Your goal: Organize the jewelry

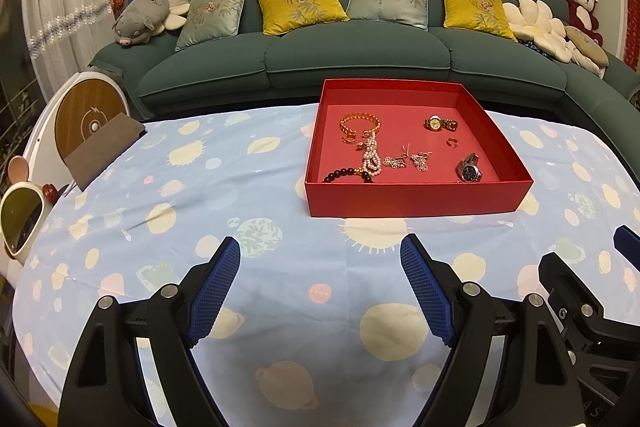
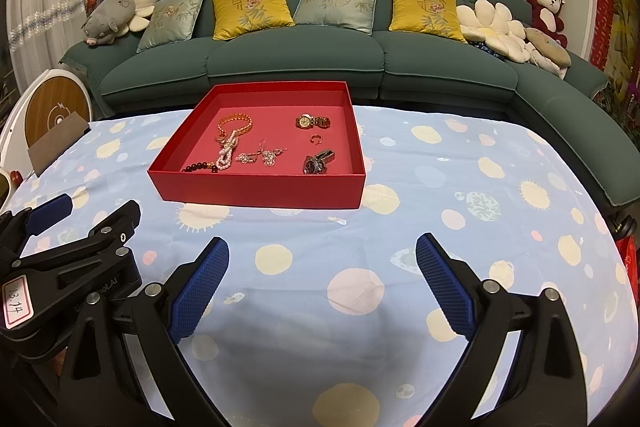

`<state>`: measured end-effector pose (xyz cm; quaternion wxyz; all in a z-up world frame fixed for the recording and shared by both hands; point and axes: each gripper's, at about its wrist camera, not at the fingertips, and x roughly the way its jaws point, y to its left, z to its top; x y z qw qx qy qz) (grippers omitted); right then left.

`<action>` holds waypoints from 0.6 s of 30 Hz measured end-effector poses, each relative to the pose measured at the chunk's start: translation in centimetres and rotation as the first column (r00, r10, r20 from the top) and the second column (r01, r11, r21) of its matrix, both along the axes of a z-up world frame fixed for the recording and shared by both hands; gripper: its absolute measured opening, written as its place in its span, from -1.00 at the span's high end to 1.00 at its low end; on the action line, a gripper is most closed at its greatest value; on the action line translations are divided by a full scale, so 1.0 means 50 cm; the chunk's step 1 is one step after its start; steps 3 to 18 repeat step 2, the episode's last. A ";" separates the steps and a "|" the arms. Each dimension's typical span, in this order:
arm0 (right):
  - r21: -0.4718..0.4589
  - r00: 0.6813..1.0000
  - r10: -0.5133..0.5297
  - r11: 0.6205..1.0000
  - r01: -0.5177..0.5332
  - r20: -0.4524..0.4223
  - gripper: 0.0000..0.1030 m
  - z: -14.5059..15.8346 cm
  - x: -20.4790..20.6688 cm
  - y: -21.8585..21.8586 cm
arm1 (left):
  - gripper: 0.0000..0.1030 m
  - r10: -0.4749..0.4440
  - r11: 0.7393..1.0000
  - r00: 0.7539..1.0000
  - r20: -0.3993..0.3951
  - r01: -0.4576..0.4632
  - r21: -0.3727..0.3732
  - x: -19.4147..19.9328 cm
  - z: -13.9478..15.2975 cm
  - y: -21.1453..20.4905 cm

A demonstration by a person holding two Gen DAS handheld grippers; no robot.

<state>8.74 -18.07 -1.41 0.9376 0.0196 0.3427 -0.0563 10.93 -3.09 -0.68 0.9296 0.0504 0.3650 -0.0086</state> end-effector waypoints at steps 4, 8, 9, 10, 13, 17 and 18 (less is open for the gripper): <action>-0.001 1.000 -0.003 1.000 0.003 0.000 -0.81 0.001 0.003 -0.002 | -0.54 -0.001 1.000 1.000 0.000 0.001 0.001 0.000 0.000 -0.001; -0.001 1.000 -0.003 1.000 0.003 0.000 -0.81 0.001 0.003 -0.002 | -0.54 -0.001 1.000 1.000 0.000 0.001 0.001 0.000 0.000 -0.001; -0.001 1.000 -0.003 1.000 0.003 0.000 -0.81 0.001 0.003 -0.002 | -0.54 -0.001 1.000 1.000 0.000 0.001 0.001 0.000 0.000 -0.001; -0.001 1.000 -0.003 1.000 0.003 0.000 -0.81 0.001 0.003 -0.002 | -0.54 -0.001 1.000 1.000 0.000 0.001 0.001 0.000 0.000 -0.001; -0.001 1.000 -0.003 1.000 0.003 0.000 -0.81 0.001 0.003 -0.002 | -0.54 -0.001 1.000 1.000 0.000 0.001 0.001 0.000 0.000 -0.001; -0.001 1.000 -0.003 1.000 0.003 0.000 -0.81 0.001 0.003 -0.002 | -0.54 -0.001 1.000 1.000 0.000 0.001 0.001 0.000 0.000 -0.001; -0.001 1.000 -0.003 1.000 0.003 0.000 -0.81 0.001 0.003 -0.002 | -0.54 -0.001 1.000 1.000 0.000 0.001 0.001 0.000 0.000 -0.001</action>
